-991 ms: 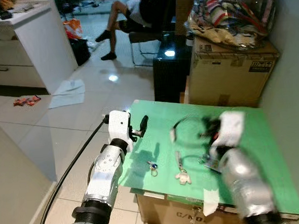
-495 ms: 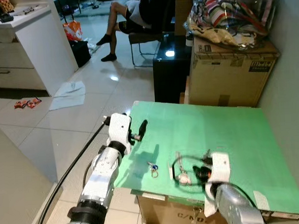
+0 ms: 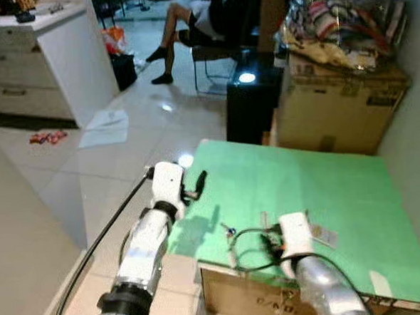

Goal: Hang keys on a hook

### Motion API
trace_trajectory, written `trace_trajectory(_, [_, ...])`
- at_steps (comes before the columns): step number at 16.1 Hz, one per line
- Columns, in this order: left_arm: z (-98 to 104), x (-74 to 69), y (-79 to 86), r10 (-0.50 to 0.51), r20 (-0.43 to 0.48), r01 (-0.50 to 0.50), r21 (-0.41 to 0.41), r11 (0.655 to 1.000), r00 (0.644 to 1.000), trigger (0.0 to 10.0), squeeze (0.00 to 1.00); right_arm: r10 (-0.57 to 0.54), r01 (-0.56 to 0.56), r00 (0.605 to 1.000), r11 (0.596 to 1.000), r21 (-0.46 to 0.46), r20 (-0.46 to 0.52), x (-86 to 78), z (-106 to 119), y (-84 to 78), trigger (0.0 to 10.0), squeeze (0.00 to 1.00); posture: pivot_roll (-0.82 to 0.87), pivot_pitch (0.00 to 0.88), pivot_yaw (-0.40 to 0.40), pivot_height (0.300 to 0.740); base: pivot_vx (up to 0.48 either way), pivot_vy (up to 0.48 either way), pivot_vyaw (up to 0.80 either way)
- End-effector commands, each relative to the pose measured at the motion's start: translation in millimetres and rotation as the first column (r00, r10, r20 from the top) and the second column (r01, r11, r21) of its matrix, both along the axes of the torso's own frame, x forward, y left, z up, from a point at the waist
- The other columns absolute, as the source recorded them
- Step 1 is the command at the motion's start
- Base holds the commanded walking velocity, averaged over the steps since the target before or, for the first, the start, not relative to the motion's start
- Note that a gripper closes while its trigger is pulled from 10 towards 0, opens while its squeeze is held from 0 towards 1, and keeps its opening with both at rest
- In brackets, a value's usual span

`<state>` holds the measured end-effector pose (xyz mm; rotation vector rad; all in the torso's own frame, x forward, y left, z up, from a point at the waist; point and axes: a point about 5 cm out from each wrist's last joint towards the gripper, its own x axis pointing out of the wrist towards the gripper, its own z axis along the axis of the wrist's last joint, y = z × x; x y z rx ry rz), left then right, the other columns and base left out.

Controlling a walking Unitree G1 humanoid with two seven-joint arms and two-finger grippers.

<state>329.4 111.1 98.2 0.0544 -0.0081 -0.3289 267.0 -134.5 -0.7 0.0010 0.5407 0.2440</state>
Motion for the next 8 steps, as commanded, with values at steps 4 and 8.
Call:
trace_trajectory(4, [-7,-5.4,-12.4,-0.005,-0.016,0.004,-0.029,1.000,1.000,10.0,0.00,-0.061,0.063,0.995,0.998,0.021,-0.081,-9.6,-15,-16.2,10.0,1.00,-0.22,0.031,-0.011,0.740,0.000,0.000,0.00])
trace_trajectory(8, [-4,-1.2,-8.0,0.017,-0.011,-0.017,-0.037,0.999,1.000,10.0,0.00,-0.119,0.118,0.992,0.993,-0.032,-0.043,-7.4,-16,-27.7,10.0,1.00,-0.22,0.033,-0.003,0.740,0.000,0.000,0.00])
